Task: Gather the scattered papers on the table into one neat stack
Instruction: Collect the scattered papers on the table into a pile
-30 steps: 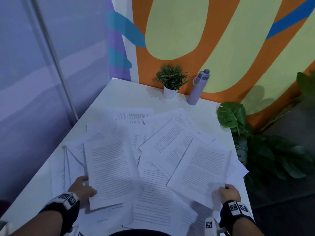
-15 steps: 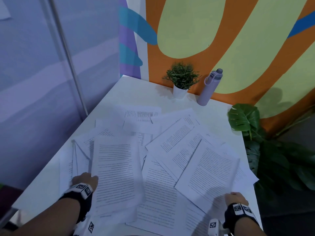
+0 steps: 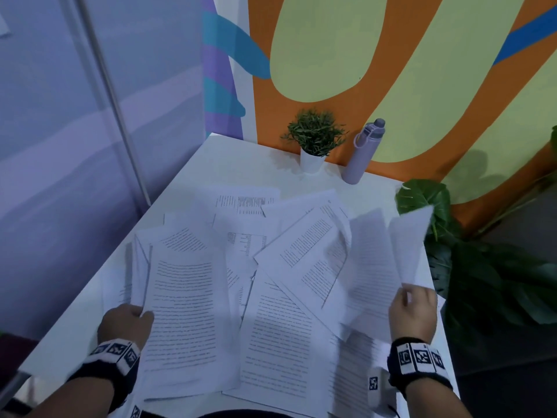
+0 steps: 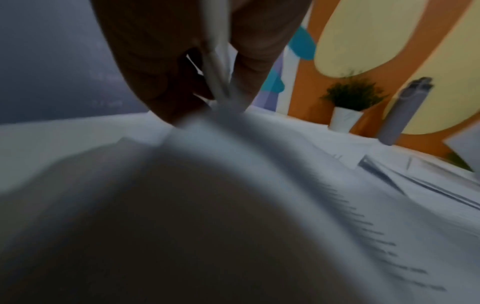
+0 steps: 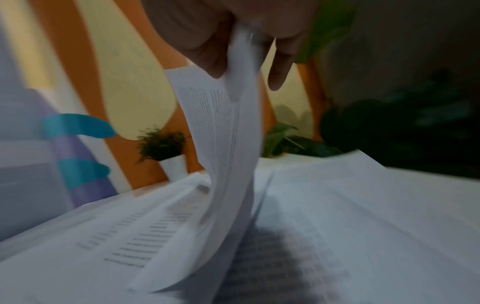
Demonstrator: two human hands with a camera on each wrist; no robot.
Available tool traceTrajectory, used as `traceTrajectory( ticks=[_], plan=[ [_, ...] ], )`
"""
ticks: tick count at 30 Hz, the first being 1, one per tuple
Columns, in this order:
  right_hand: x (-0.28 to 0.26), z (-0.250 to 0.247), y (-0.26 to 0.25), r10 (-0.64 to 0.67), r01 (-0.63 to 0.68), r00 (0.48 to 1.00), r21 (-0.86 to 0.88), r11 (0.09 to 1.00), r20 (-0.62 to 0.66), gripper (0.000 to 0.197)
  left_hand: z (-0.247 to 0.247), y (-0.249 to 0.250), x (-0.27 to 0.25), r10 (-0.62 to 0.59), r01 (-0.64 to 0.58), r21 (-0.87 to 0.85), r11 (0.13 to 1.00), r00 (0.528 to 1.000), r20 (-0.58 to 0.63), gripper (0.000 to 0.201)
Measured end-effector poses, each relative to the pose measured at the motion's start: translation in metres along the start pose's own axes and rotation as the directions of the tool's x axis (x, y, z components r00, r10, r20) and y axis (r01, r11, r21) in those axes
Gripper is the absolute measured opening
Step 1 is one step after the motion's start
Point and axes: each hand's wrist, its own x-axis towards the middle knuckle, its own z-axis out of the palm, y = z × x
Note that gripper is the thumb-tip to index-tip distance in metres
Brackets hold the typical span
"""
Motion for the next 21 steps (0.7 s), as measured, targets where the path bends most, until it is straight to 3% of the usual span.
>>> traceTrajectory(
  ticks=[4,6,8,10,12,14,16,18,21],
  plan=[
    [0.000,-0.002,-0.031,-0.343,0.346,0.938,0.064,0.936,-0.054,0.012,-0.020,0.017,-0.008,0.140,-0.136,0.034,0.990,0.983,-0.121,0.016],
    [0.002,-0.005,-0.046,-0.432,0.440,0.898,0.124,0.890,-0.088,0.012,-0.036,0.031,-0.018,0.227,-0.222,0.050,0.974,0.956,-0.188,0.011],
    [0.007,-0.006,-0.058,-0.433,0.450,0.893,0.184,0.874,-0.124,0.010,-0.051,0.045,-0.027,0.302,-0.296,0.063,0.953,0.921,-0.248,0.009],
    [0.014,-0.001,-0.063,-0.285,0.306,0.951,0.265,0.914,-0.118,0.008,-0.061,0.054,-0.032,0.331,-0.336,0.031,0.941,0.899,-0.286,0.011],
    [0.019,0.008,-0.061,0.001,0.015,0.999,0.354,0.935,-0.043,0.014,-0.066,0.056,-0.033,0.313,-0.334,-0.027,0.942,0.907,-0.283,0.031],
    [0.017,0.022,-0.050,0.270,-0.289,0.957,0.380,0.879,0.105,0.028,-0.069,0.053,-0.029,0.315,-0.327,-0.007,0.945,0.915,-0.251,0.042],
    [0.012,0.036,-0.034,0.412,-0.464,0.883,0.302,0.833,0.223,0.045,-0.069,0.044,-0.023,0.349,-0.322,0.154,0.934,0.915,-0.202,0.029],
    [0.007,0.050,-0.017,0.478,-0.541,0.826,0.180,0.822,0.300,0.050,-0.066,0.032,-0.015,0.354,-0.298,0.291,0.909,0.921,-0.163,0.018],
    [-0.002,0.060,-0.004,0.472,-0.509,0.780,-0.023,0.860,0.410,0.039,-0.068,0.032,-0.012,0.333,-0.275,0.270,0.923,0.921,-0.200,0.016]
  ],
)
